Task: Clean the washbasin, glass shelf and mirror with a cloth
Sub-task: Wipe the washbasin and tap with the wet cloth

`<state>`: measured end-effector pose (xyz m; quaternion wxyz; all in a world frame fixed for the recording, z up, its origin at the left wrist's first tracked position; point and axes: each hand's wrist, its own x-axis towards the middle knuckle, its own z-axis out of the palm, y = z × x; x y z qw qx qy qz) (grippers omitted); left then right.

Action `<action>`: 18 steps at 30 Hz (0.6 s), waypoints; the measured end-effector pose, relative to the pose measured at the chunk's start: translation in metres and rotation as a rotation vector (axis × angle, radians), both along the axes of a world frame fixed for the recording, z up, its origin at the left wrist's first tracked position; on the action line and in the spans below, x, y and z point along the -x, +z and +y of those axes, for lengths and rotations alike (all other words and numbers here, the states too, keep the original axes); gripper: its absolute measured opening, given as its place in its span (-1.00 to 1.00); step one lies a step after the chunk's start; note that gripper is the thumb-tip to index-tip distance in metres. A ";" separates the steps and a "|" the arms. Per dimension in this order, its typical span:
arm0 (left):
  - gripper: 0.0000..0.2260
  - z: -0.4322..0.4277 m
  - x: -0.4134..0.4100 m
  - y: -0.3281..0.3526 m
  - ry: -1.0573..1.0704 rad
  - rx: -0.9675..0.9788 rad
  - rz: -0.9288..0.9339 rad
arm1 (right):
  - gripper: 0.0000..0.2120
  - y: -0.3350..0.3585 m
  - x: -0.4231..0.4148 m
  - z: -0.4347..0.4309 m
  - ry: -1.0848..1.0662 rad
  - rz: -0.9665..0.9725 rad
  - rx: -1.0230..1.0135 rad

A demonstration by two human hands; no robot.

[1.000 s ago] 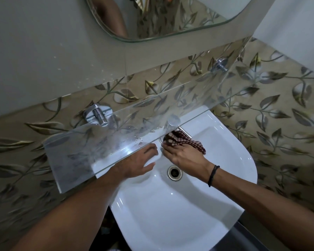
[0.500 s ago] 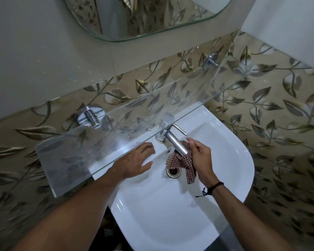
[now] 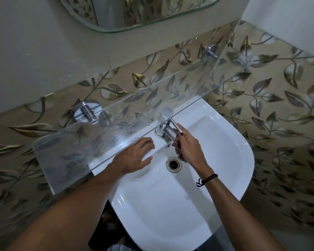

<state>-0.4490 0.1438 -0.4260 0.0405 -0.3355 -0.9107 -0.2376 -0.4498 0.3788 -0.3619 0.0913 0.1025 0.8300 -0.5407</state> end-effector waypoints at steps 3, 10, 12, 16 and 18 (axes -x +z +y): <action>-0.72 0.000 0.000 -0.003 0.002 0.011 -0.005 | -0.59 -0.006 -0.012 -0.002 0.108 0.098 -0.281; -0.70 -0.001 0.002 -0.009 0.005 0.050 0.076 | -0.76 0.017 0.028 -0.001 0.233 -0.101 -0.458; -0.69 -0.002 0.002 -0.010 0.016 0.054 0.074 | -0.81 0.017 0.027 -0.001 0.309 -0.083 -0.558; -0.71 -0.001 0.003 -0.011 0.016 0.056 0.082 | -0.81 0.023 0.000 -0.019 0.305 0.144 -0.907; -0.71 -0.001 0.003 -0.012 0.021 0.062 0.081 | -0.76 0.024 -0.004 -0.028 0.306 0.216 -0.993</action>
